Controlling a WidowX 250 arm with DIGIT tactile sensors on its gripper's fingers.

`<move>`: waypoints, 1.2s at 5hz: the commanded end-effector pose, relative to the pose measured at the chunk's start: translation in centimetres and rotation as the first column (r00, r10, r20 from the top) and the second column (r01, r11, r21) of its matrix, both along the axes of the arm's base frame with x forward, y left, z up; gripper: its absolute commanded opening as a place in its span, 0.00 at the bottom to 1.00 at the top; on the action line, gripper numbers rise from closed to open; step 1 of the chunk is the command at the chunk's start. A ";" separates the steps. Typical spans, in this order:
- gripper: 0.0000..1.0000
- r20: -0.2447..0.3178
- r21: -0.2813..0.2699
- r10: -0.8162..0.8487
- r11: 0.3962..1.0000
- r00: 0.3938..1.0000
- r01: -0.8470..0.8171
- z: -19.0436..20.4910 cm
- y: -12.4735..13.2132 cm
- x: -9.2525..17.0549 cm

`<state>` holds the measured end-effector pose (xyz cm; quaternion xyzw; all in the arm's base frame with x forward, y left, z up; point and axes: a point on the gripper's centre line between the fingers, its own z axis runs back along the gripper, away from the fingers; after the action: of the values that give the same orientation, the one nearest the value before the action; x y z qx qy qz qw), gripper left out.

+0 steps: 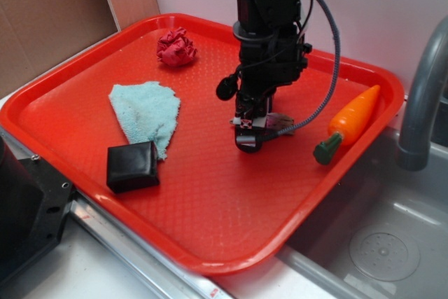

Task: Grab the wood chip.

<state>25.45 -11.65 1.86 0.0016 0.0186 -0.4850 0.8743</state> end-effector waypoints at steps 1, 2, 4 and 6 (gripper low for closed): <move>0.00 0.044 0.028 0.044 0.999 0.998 -0.045 1.4 0.1 -0.9; 0.00 0.066 0.077 0.193 0.977 0.979 -0.198 4.7 1.6 -1.1; 0.00 0.046 0.047 0.641 0.765 0.766 -0.643 11.4 6.1 -3.7; 0.00 0.015 -0.060 0.905 0.426 0.426 -0.903 16.6 10.5 -8.8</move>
<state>17.35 0.30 18.22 -0.0184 -0.0023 0.0516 0.9985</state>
